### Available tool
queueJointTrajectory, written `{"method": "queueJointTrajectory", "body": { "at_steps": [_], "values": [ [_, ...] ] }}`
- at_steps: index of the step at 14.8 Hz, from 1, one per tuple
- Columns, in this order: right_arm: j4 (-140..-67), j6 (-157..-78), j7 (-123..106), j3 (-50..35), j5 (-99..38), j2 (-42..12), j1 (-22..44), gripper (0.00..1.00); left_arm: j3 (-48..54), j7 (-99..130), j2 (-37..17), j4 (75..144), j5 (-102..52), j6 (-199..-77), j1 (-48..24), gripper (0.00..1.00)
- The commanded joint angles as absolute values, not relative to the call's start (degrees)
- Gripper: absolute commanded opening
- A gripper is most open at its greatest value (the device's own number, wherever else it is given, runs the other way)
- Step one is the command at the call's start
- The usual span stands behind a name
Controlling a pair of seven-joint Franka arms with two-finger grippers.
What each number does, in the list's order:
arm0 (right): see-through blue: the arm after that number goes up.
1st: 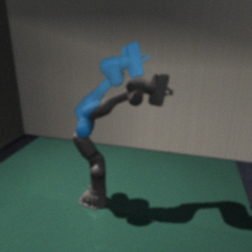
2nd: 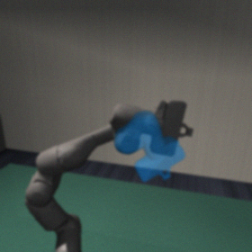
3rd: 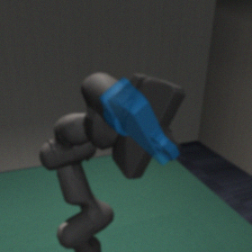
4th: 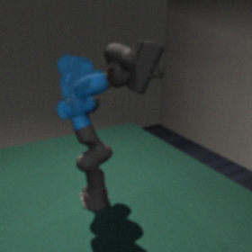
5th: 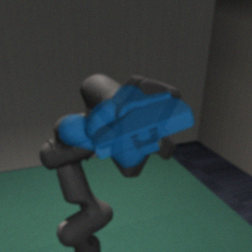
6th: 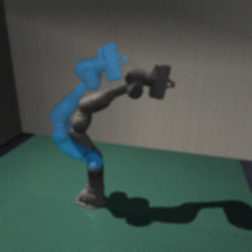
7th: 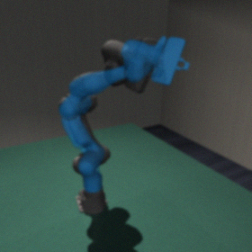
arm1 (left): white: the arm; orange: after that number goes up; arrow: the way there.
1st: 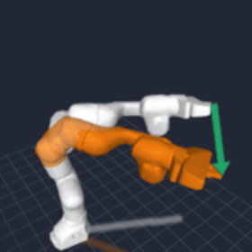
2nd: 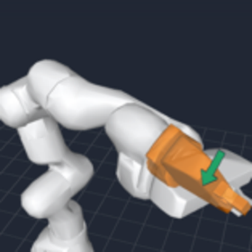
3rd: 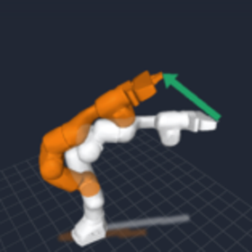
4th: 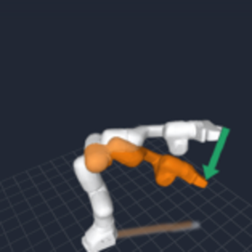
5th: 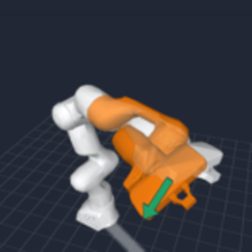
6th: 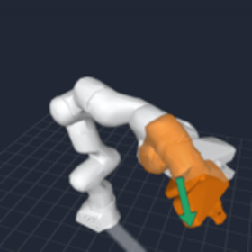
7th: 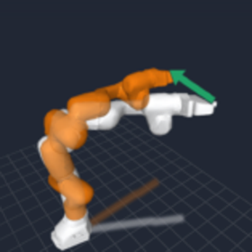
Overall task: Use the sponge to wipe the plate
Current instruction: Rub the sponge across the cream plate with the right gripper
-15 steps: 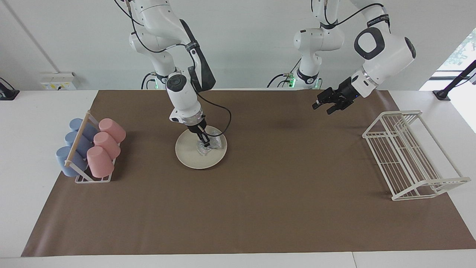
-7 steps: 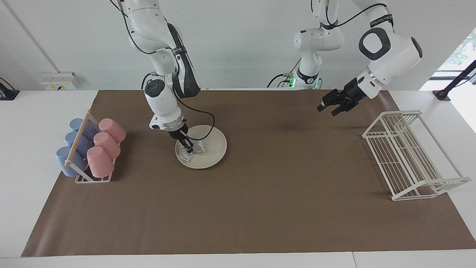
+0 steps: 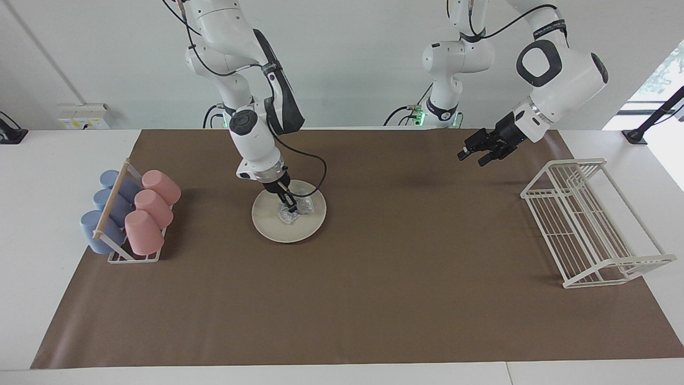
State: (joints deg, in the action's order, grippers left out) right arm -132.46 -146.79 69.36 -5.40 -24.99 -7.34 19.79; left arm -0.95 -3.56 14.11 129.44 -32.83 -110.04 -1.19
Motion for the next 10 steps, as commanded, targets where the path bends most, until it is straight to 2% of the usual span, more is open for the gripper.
{"method": "queueJointTrajectory", "body": {
  "at_steps": [1,6,10],
  "values": [
    [-133.86,-148.18,66.38,-5.54,-26.46,-7.21,18.73,0.0,-0.62,-0.88,13.8,128.5,-31.55,-108.81,-1.14,1.0],
    [-133.86,-148.18,52.49,-5.54,-26.54,-7.47,13.02,0.0,-0.62,0.44,13.71,128.5,-31.46,-109.6,-1.23,1.0],
    [-133.86,-148.27,52.29,-5.54,-26.54,-7.56,12.74,0.0,-0.18,0.97,13.54,128.58,-31.46,-112.76,-1.23,1.0]
  ]
}}
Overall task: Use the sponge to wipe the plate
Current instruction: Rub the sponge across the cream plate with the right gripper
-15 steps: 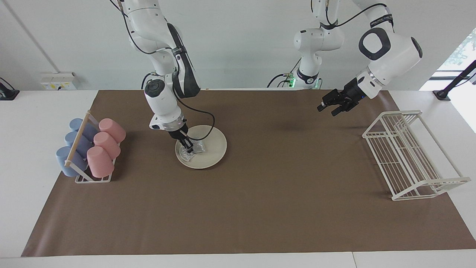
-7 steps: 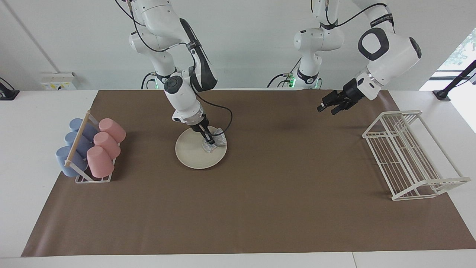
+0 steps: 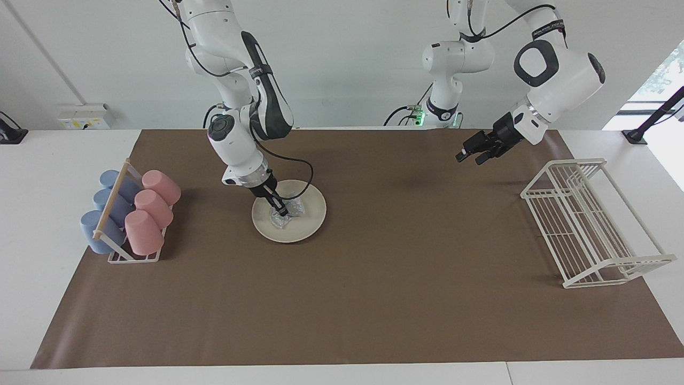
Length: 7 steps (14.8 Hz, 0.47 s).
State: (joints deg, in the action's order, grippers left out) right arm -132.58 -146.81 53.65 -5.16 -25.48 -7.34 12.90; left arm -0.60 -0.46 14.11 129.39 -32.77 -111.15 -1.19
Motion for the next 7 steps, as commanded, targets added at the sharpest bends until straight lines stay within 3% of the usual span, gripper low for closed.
{"method": "queueJointTrajectory", "body": {
  "at_steps": [1,4,7],
  "values": [
    [-133.94,-148.18,53.95,-5.54,-26.54,-7.38,13.53,0.0,-0.18,2.62,13.54,128.58,-31.46,-112.76,-1.14,1.0],
    [-133.95,-148.18,65.18,-5.54,-26.54,-7.21,18.71,0.0,-0.18,3.87,13.54,128.58,-31.46,-112.68,-1.23,1.0],
    [-133.95,-148.27,69.51,-5.54,-26.63,-7.21,19.78,0.0,-0.18,3.78,13.54,128.58,-31.38,-112.76,-1.23,1.0]
  ]
}}
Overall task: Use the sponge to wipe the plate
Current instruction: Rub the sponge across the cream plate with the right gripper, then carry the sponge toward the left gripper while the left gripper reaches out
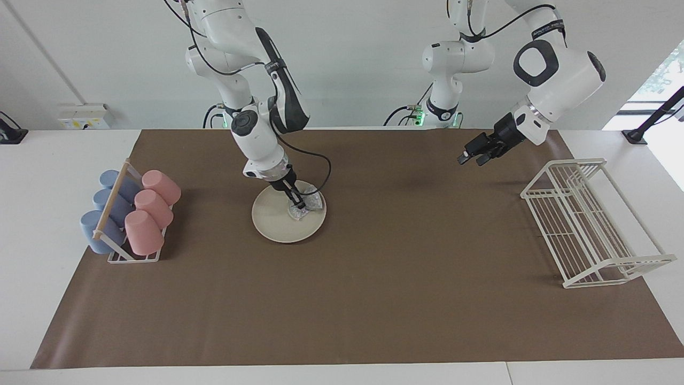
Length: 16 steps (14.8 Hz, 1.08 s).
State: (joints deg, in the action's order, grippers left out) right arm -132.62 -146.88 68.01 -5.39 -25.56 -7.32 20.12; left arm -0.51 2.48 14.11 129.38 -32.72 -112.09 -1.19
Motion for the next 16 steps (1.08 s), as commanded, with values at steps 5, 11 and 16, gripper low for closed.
{"method": "queueJointTrajectory", "body": {
  "at_steps": [5,11,16],
  "values": [
    [-133.51,-148.27,72.07,-5.62,-26.63,-7.21,19.95,0.0,-0.09,3.96,13.54,128.58,-31.38,-112.76,-1.23,1.0],
    [-125.35,-143.29,85.59,-5.45,-25.93,-7.47,25.14,0.0,-0.09,3.95,13.54,128.58,-31.38,-112.76,-1.23,1.0],
    [-110.52,-125.9,98.74,-5.54,-15.08,-7.82,25.57,0.0,0.35,3.69,13.62,128.58,-36.35,-111.98,-1.32,1.0]
  ]
}}
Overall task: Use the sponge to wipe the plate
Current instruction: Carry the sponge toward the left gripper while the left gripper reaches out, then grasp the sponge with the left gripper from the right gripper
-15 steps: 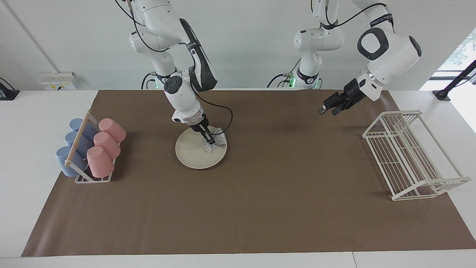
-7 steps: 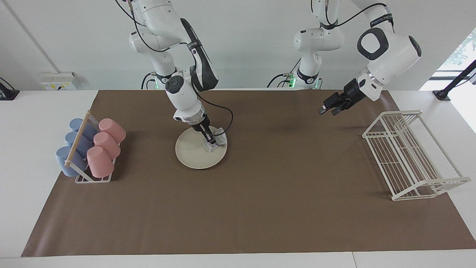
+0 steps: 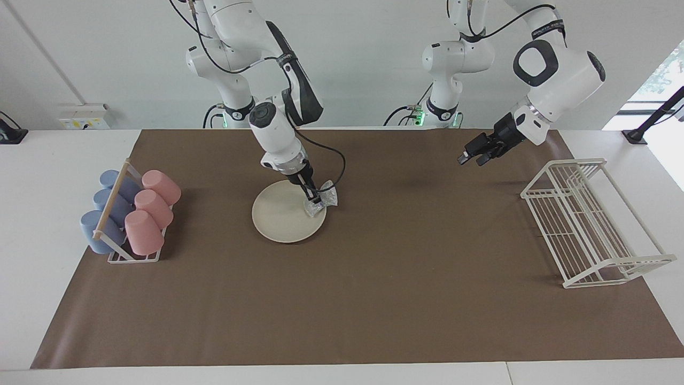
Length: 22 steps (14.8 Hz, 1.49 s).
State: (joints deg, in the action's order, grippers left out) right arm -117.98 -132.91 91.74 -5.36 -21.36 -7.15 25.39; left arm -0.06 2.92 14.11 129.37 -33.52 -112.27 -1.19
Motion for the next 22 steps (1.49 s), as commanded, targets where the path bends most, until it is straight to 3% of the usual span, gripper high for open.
{"method": "queueJointTrajectory", "body": {
  "at_steps": [1,5,9,12,22],
  "values": [
    [-106.3,-121.86,102.53,-5.54,-10.59,-8.78,26.97,0.0,0.35,3.26,13.71,128.67,-41.0,-111.19,-1.32,1.0],
    [-92.31,-105.15,111.43,-5.54,-5.45,-8.62,30.32,0.0,0.35,2.03,13.97,128.67,-57.09,-110.04,-3.43,1.0],
    [-90.26,-97.31,115.21,-5.71,-5.45,-5.37,30.5,0.0,0.35,0.88,14.85,129.28,-67.21,-107.33,-5.01,1.0],
    [-91.4,-97.12,120.14,-5.71,-5.54,-4.66,32.17,0.0,0.44,-0.7,15.12,129.64,-74.6,-105.82,-6.58,1.0],
    [-91.32,-98.0,120.41,-5.8,-5.54,-4.75,32.26,0.0,0.35,-5.54,14.68,131.66,-78.21,-108.88,-20.55,1.0]
  ]
}}
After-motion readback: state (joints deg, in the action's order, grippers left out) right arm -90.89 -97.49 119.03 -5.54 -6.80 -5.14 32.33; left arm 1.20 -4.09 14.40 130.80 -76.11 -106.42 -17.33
